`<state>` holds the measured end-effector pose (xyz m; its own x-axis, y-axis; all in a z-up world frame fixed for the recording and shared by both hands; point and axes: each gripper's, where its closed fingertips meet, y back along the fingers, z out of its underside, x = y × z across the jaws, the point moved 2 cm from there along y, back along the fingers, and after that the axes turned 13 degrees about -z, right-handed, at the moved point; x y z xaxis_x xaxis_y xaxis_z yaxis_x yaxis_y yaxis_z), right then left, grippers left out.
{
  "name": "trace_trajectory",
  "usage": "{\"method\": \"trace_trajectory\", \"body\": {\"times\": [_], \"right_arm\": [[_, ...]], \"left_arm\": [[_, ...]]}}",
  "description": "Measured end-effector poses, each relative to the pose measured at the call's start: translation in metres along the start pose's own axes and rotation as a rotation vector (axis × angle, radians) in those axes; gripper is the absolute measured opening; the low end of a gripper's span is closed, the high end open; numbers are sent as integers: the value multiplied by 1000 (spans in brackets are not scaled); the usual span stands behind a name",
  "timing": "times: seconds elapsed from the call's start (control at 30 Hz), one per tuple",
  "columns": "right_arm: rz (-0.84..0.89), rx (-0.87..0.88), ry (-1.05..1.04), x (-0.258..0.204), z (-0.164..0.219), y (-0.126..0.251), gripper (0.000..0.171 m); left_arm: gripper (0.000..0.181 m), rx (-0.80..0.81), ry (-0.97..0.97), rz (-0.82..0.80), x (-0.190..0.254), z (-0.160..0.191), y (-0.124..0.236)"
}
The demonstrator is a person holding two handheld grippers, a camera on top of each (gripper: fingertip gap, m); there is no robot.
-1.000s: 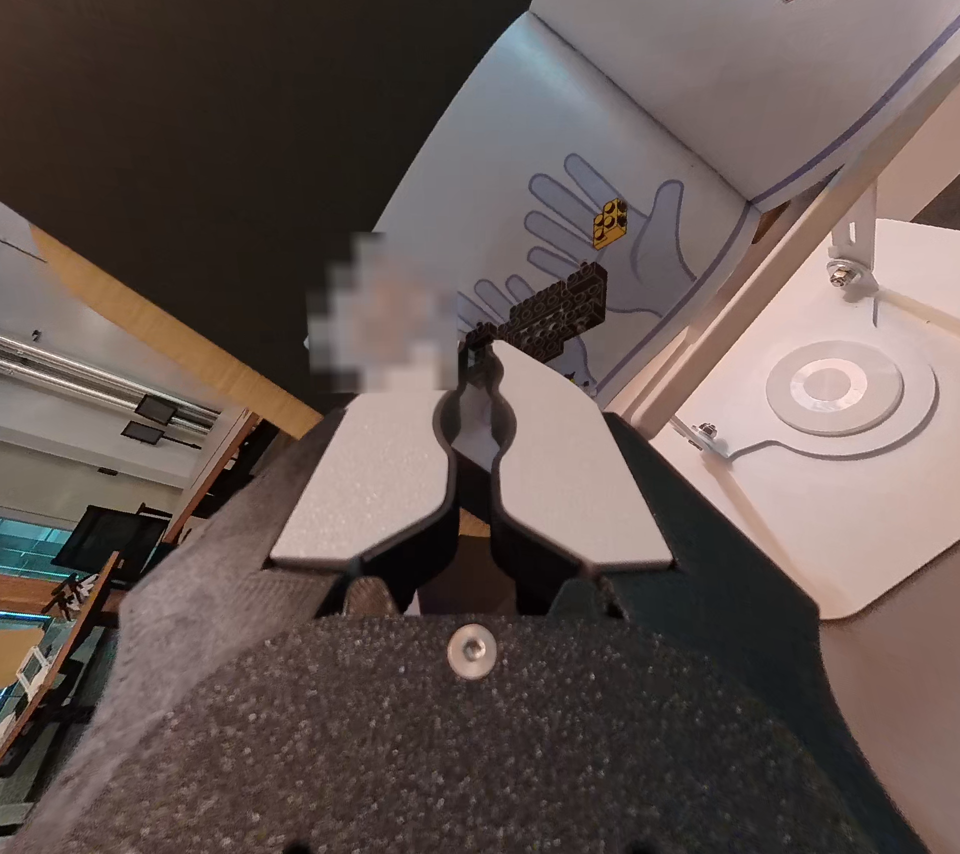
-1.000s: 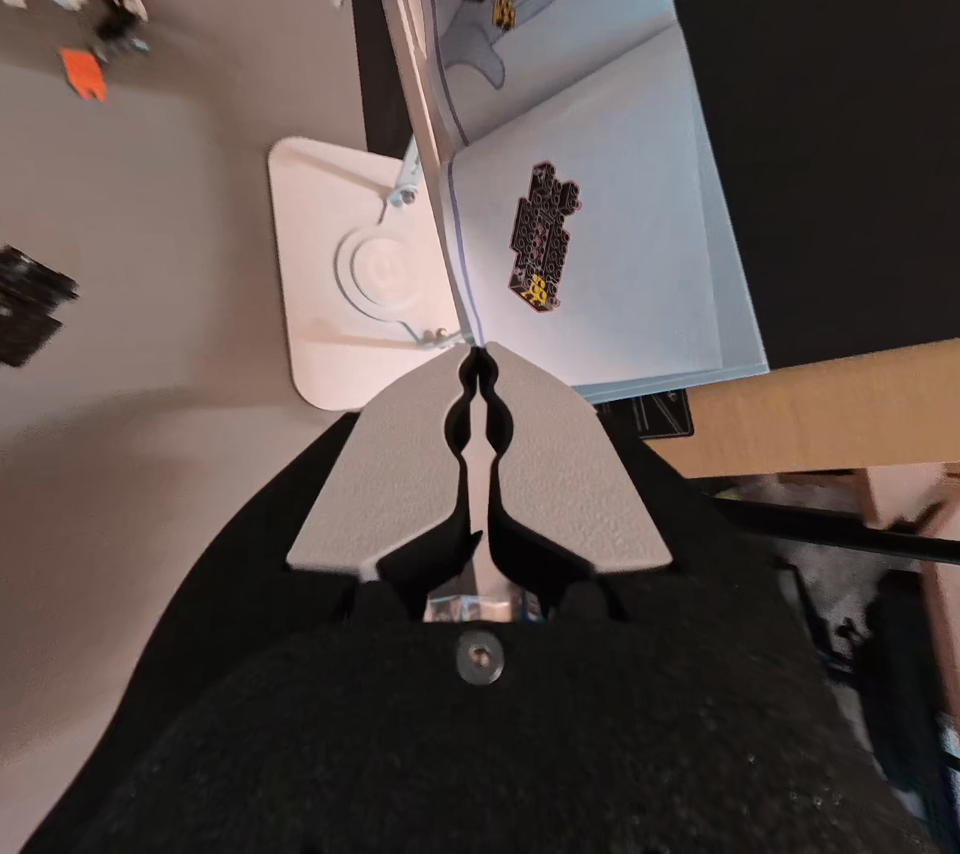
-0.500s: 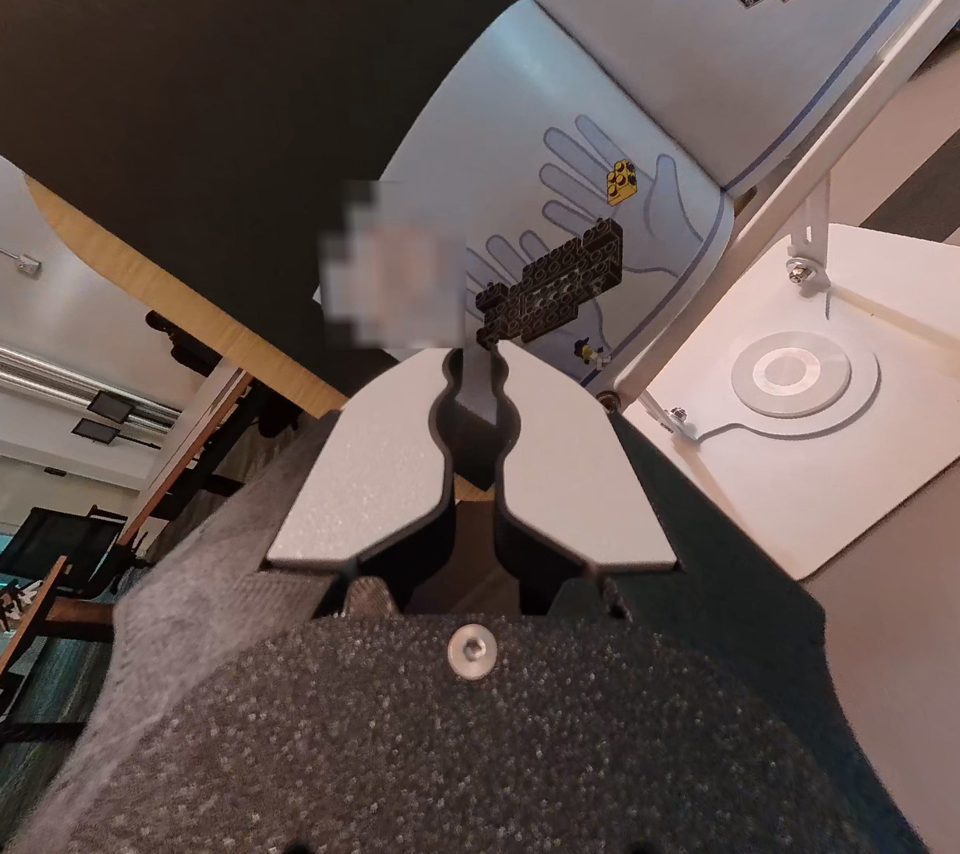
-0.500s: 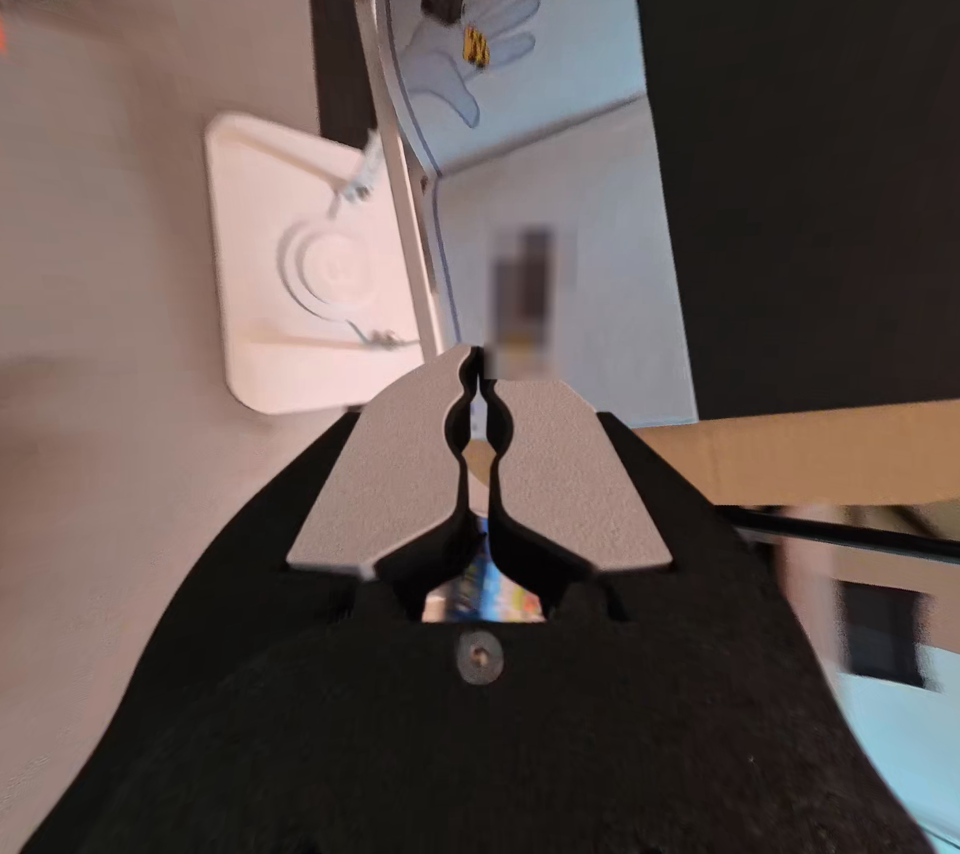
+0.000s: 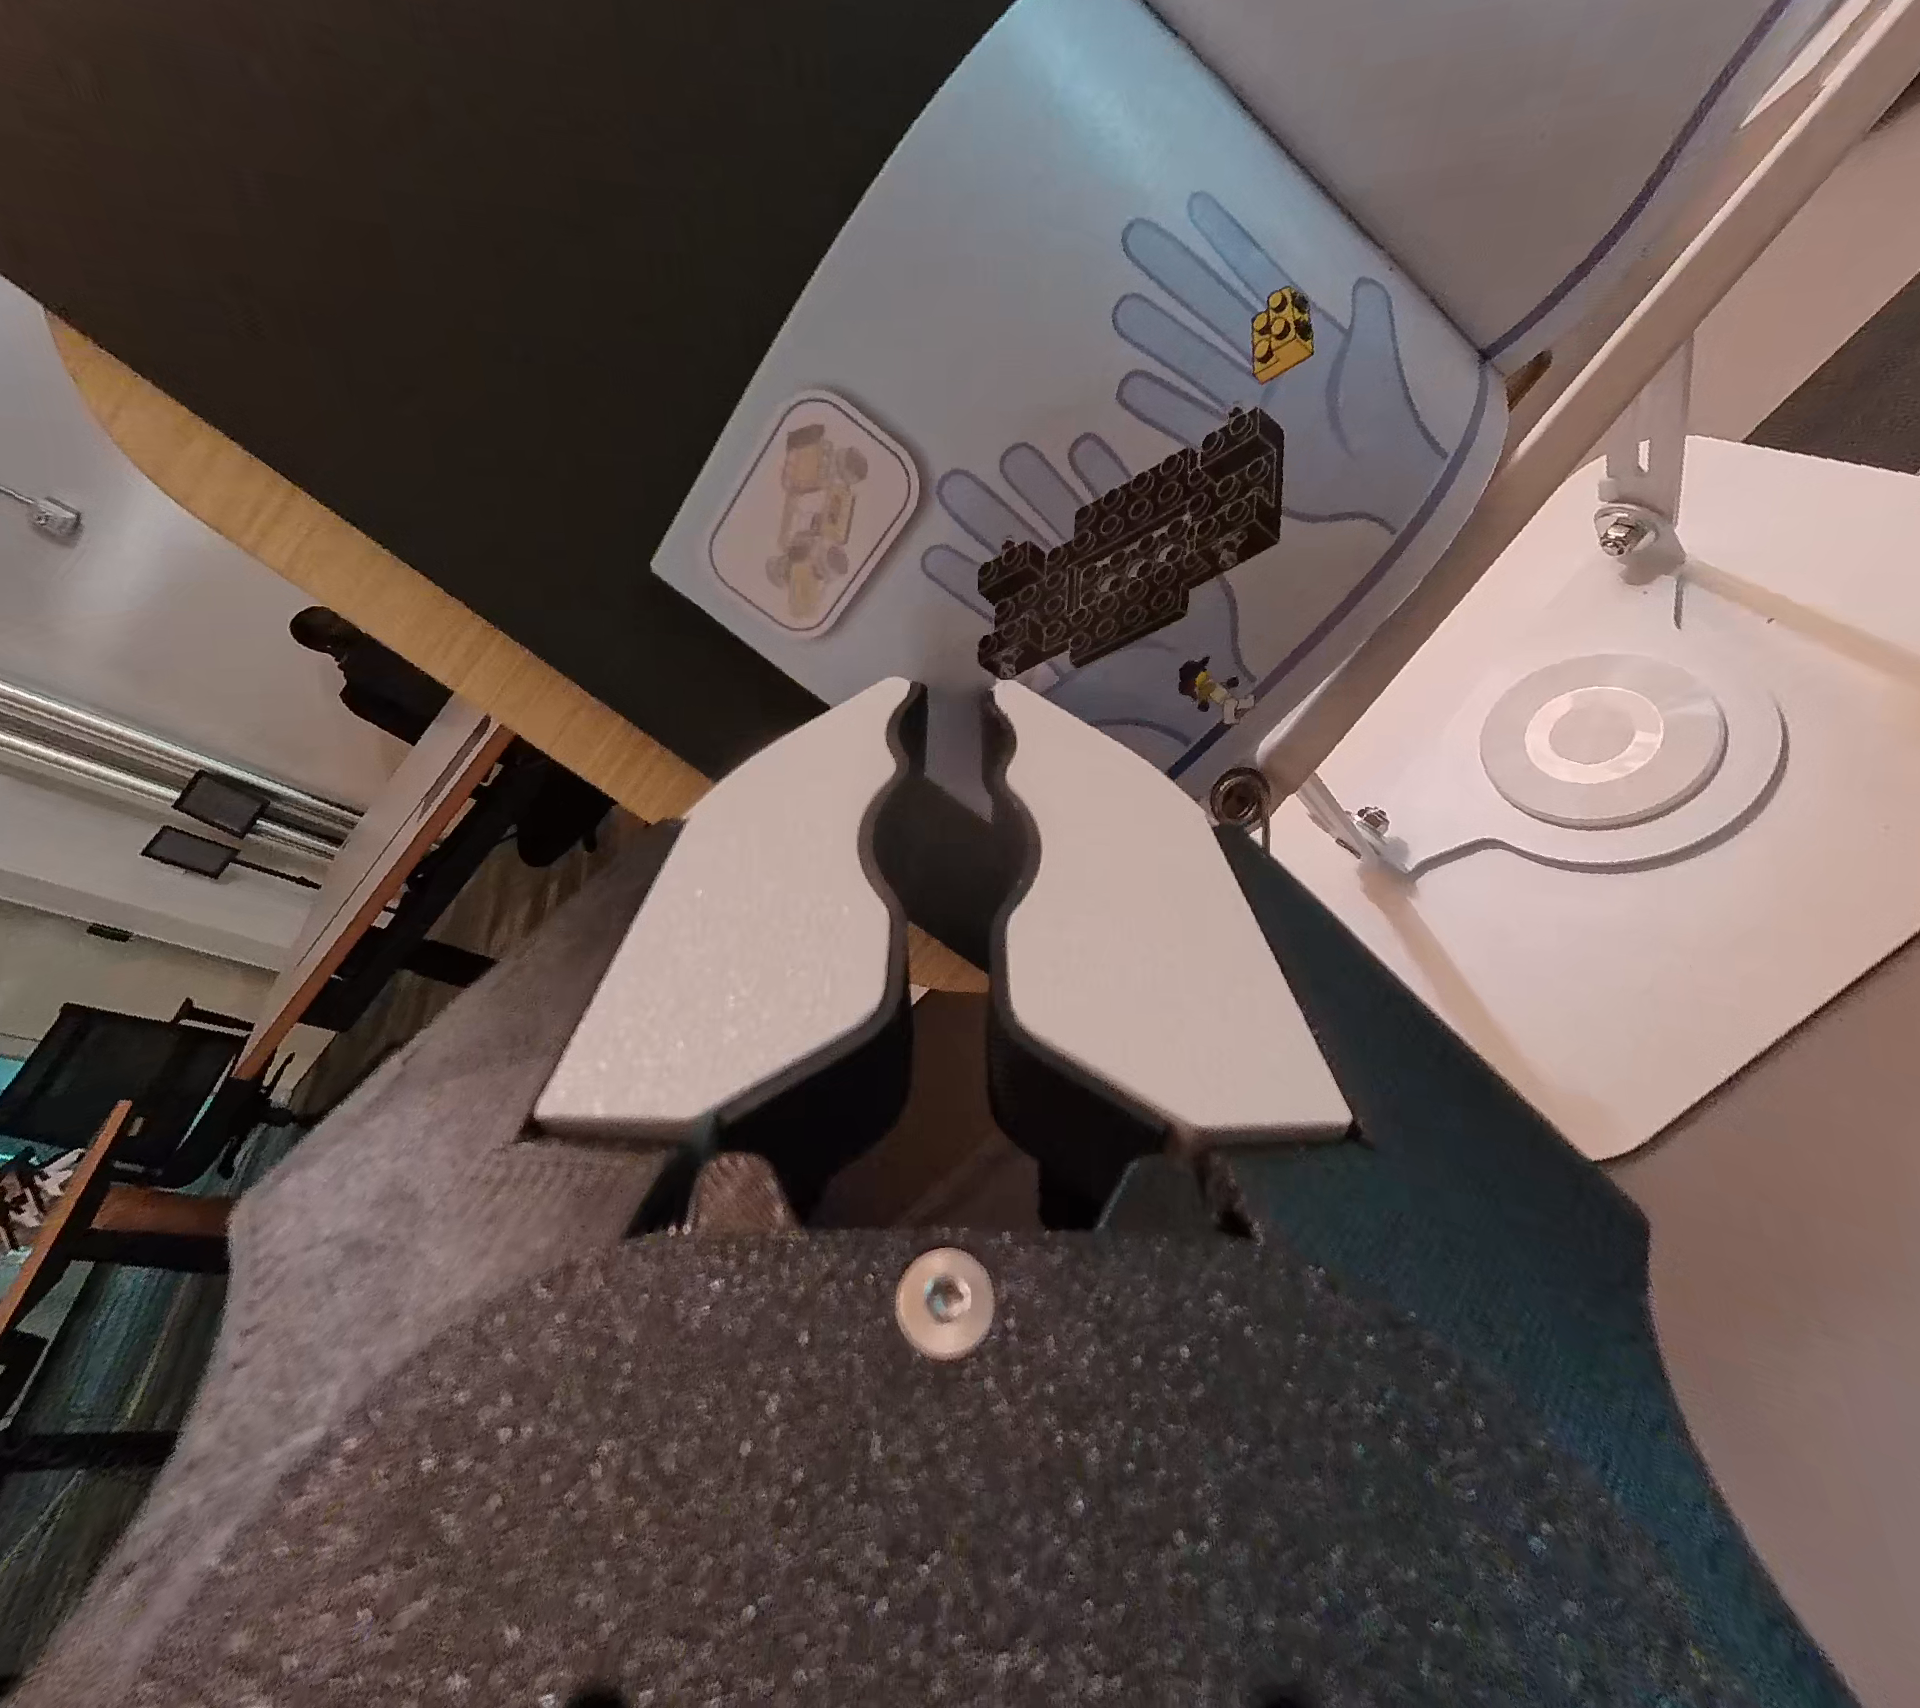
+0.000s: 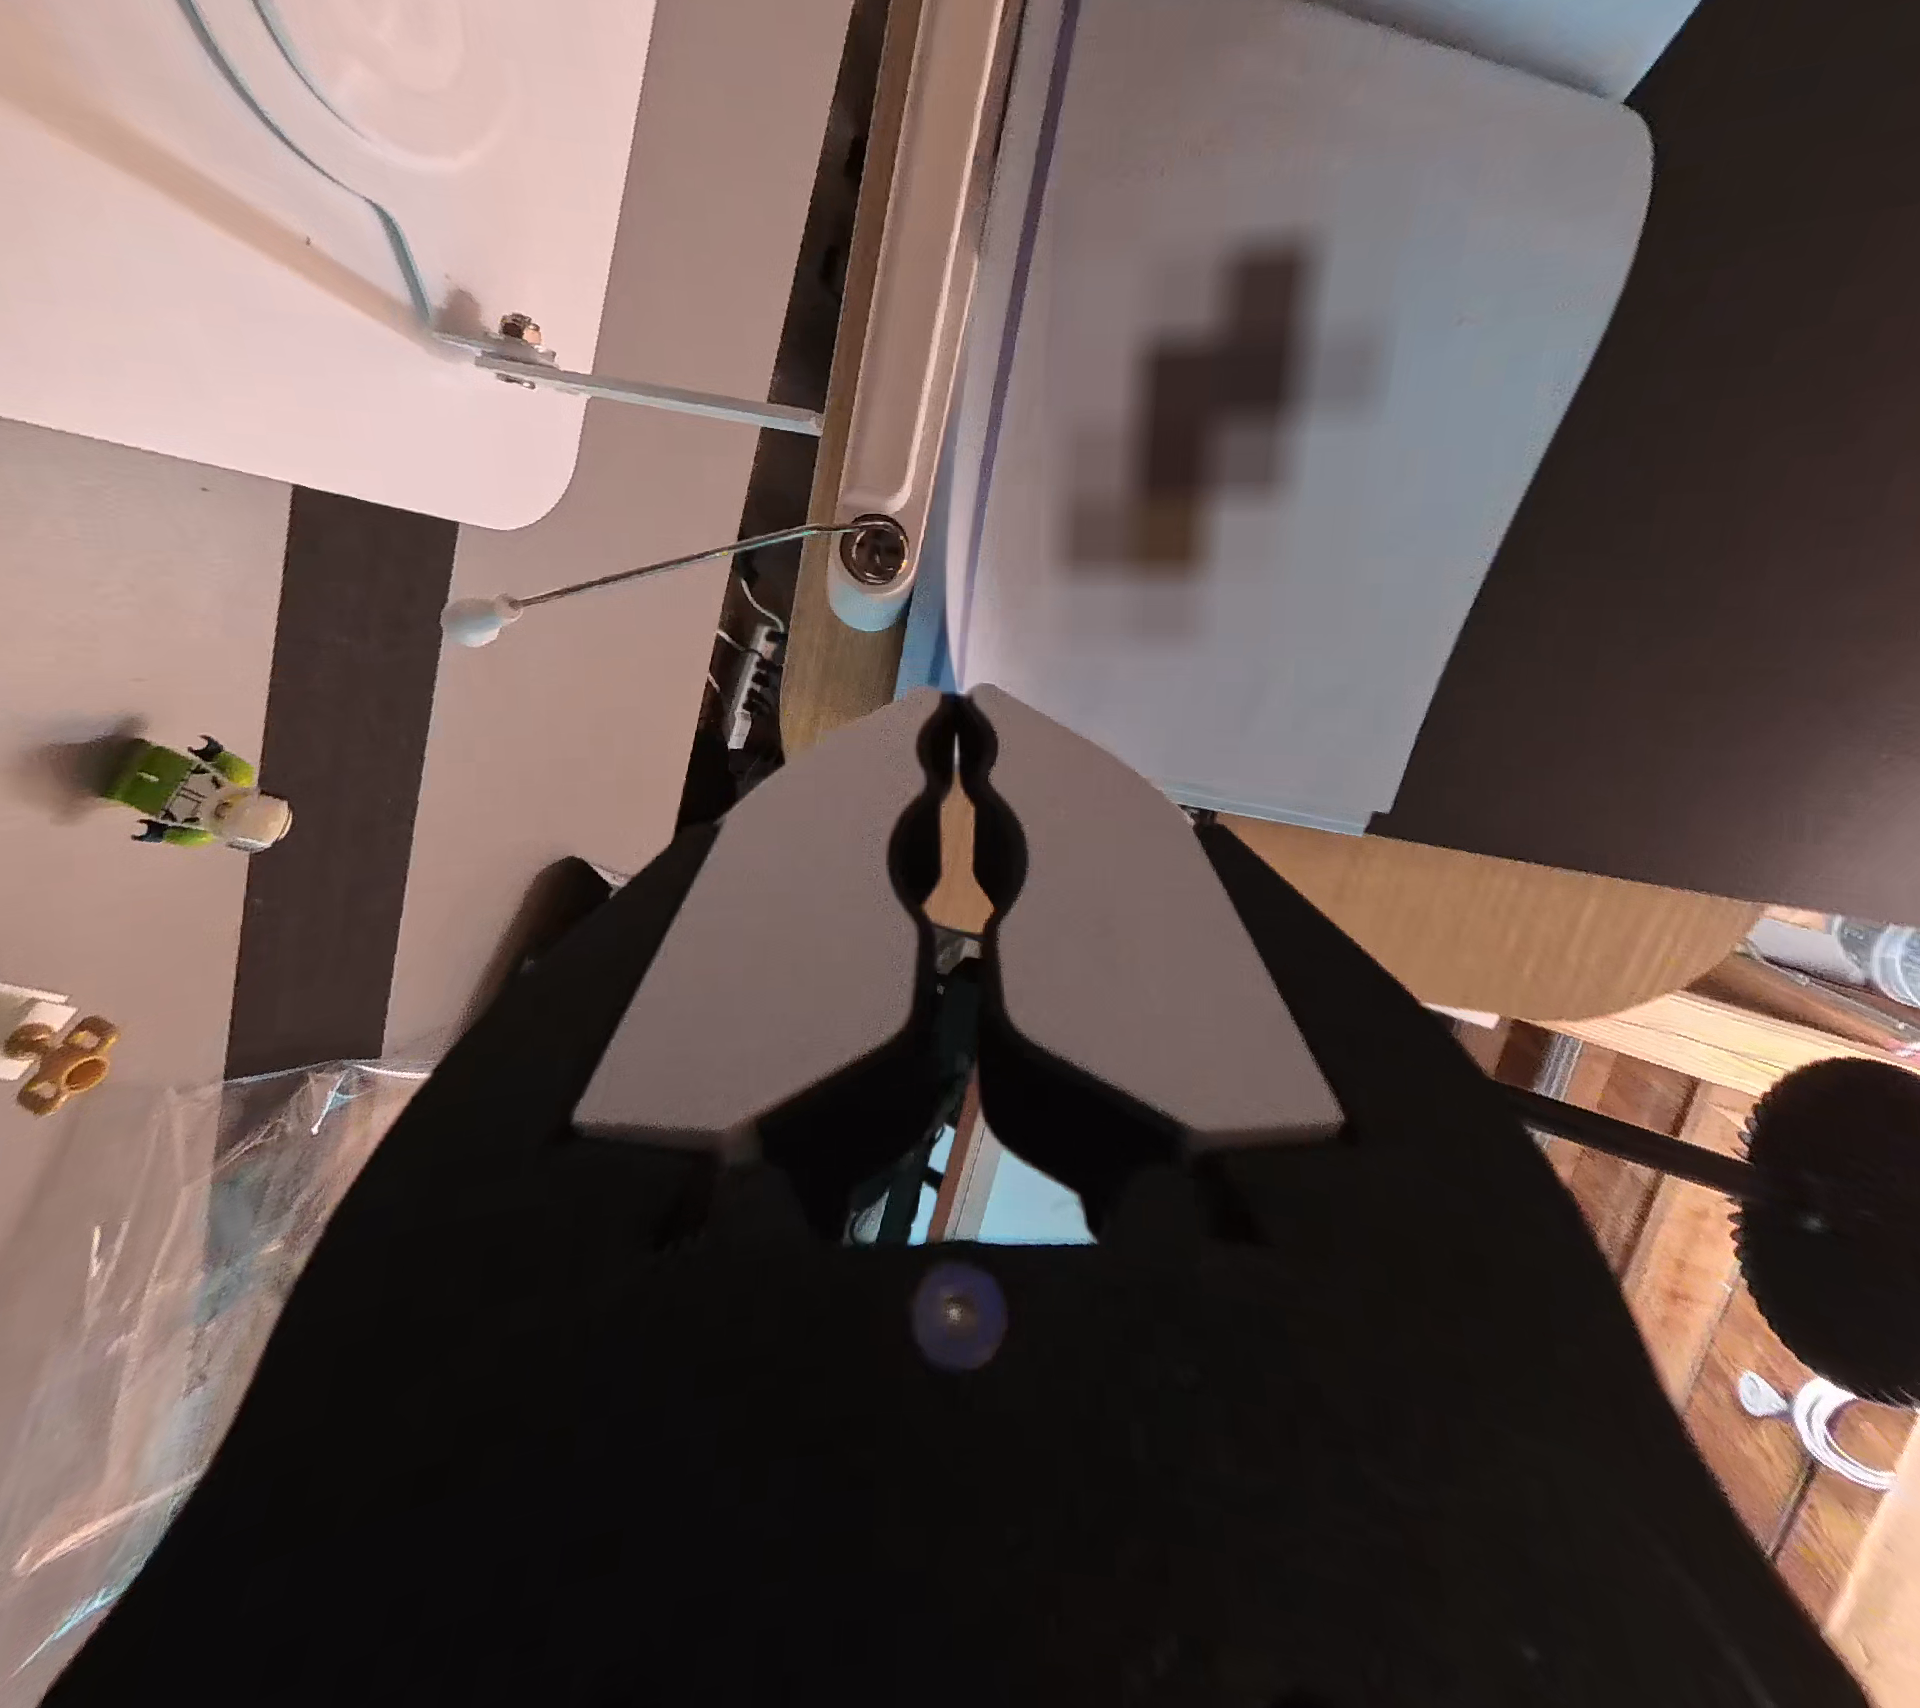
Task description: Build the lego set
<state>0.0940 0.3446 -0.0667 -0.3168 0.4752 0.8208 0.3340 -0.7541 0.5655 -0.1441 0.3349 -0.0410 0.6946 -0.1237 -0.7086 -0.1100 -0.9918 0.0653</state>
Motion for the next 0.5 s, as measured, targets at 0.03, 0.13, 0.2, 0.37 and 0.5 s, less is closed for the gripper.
{"method": "trace_trajectory", "body": {"times": [0.03, 0.13, 0.2, 0.37, 0.5], "right_arm": [[1, 2, 2, 0, -1, 2, 0], [15, 12, 10, 3, -5, 10, 0], [43, 28, 6, 8, -10, 19, 0], [154, 108, 7, 25, -39, 42, 0], [189, 169, 25, 27, -73, 45, 0]], "left_arm": [[9, 0, -1, 0, 0, 0, 0], [9, 4, -1, 1, 1, -1, -1], [9, 7, -1, 1, 2, -2, -1], [9, 2, 9, -3, 2, -3, -2], [10, -4, 31, -1, -1, -1, 2]]}}
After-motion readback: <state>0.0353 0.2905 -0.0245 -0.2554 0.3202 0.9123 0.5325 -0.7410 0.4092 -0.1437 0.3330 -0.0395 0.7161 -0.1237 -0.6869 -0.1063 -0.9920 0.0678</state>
